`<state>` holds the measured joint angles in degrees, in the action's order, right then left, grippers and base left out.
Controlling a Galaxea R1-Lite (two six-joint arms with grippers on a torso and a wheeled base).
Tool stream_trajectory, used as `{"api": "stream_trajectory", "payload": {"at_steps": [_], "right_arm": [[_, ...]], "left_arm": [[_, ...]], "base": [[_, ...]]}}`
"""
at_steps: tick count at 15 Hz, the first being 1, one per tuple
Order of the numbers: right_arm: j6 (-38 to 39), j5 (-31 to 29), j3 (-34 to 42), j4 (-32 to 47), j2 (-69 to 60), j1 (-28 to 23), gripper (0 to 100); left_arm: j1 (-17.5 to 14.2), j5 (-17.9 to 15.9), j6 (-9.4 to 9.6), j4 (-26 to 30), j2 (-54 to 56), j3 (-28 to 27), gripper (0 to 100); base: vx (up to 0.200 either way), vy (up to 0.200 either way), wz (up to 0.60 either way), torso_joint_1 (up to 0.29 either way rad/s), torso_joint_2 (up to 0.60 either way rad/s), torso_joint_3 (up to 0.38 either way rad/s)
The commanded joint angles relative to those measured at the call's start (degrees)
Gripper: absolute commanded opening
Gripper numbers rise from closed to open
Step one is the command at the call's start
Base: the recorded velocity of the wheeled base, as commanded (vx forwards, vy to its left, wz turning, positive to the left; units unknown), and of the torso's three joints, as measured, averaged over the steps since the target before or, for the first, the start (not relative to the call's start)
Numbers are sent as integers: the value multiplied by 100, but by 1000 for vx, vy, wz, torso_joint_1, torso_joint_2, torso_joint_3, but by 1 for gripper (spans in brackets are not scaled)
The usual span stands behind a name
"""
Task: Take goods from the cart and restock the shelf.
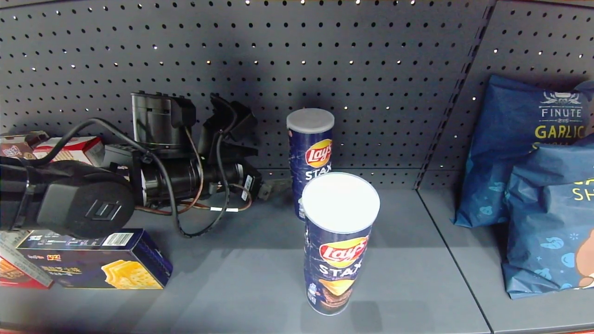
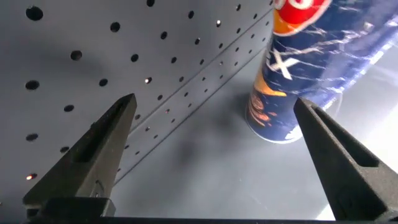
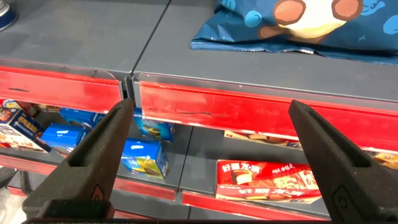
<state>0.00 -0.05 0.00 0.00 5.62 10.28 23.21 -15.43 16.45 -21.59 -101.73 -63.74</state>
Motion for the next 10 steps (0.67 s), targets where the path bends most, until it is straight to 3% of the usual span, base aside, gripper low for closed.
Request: {"api": "stream_trajectory", "payload": {"at_steps": [1, 10], "right_arm": [[0, -4, 0, 0, 9, 1, 100], [0, 5, 0, 0, 9, 1, 100]], "left_arm": [[-1, -4, -1, -3, -128, -94, 100], [-18, 23, 8, -3, -277, -217, 100]], "base": [[0, 0, 0, 0, 0, 0], [0, 0, 0, 0, 0, 0]]}}
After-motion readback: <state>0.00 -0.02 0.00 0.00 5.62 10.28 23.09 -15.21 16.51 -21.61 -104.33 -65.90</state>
